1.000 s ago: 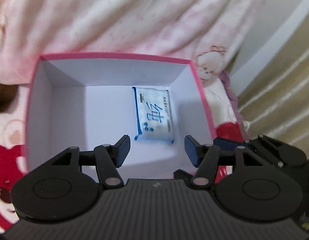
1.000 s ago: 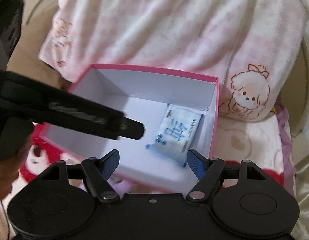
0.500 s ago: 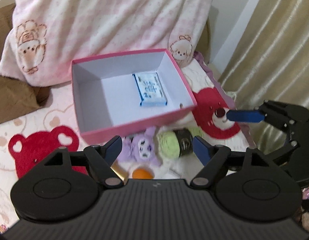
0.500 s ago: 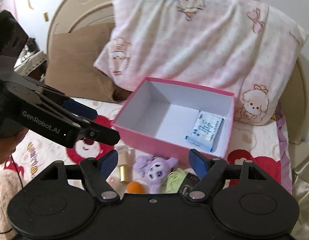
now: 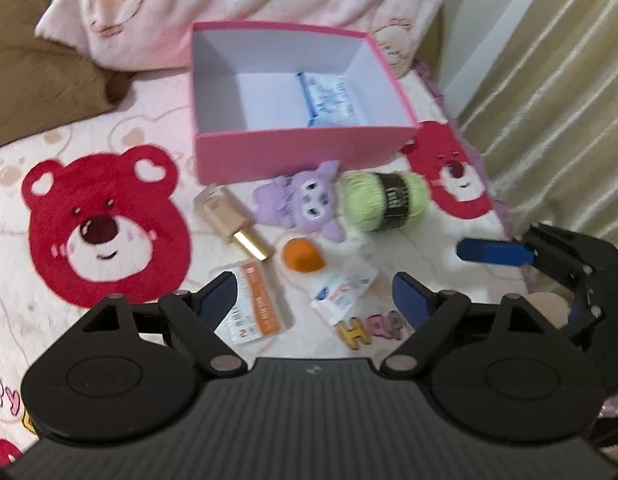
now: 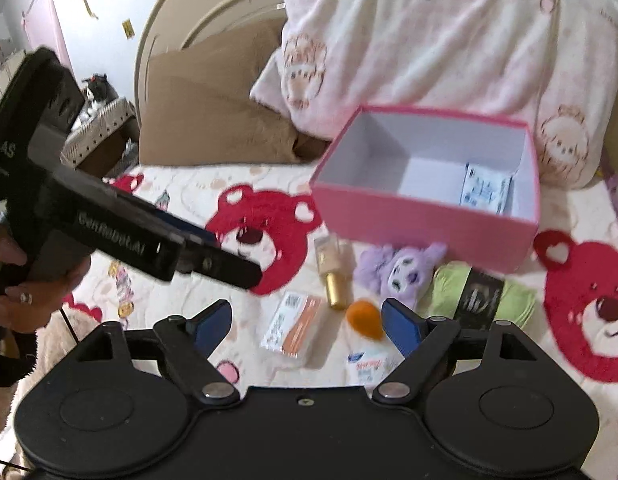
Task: Organize objects
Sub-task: 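Withdraw the left tool and move it to the white-and-orange floss box, then grasp the white-and-orange floss box with the left gripper and lift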
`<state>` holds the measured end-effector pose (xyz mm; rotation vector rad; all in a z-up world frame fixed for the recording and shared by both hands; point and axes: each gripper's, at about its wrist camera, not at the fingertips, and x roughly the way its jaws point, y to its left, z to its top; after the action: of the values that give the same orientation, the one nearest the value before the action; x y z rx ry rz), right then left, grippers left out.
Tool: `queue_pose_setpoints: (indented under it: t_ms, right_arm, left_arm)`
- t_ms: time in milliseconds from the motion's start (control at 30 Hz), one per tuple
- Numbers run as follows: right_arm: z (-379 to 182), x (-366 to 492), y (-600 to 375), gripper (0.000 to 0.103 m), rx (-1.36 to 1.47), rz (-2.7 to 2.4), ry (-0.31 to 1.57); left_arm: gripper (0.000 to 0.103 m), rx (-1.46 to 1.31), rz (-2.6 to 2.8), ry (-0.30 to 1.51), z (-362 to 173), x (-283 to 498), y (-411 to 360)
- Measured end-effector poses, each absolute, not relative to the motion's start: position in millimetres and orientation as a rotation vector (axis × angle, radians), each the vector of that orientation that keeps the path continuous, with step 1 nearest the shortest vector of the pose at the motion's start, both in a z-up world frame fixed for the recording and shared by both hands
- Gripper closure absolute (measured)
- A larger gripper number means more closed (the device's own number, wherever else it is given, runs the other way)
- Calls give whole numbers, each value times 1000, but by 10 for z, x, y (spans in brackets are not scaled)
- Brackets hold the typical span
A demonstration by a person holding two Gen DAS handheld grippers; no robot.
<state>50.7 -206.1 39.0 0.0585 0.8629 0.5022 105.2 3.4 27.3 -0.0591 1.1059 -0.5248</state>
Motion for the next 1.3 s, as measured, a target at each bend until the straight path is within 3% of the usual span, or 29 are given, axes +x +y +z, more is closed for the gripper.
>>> queue_pose_setpoints:
  t_ms: [667, 933, 1133, 1200, 1267, 1300]
  right_arm:
    - [-602, 664, -1302, 18, -3, 550, 975]
    - [-1044, 664, -1119, 18, -101, 495, 891]
    - [-1274, 763, -1119, 18, 23, 510, 932]
    - [-1321, 766, -1102, 21, 20, 511, 941]
    - [-1366, 757, -1089, 36, -17, 478, 951]
    - [-1380, 751, -1087, 36, -21, 469, 949]
  left_arm:
    - [23, -192, -478, 1156, -916, 1162, 282]
    - [47, -228, -441, 1161, -1188, 1135, 250]
    - [53, -281, -423, 1163, -1245, 1149, 325]
    - [53, -279, -413, 1164, -1269, 1157, 325]
    - [54, -267, -397, 1162, -1298, 1154, 308]
    - [54, -262, -395, 1172, -1331, 1157, 290]
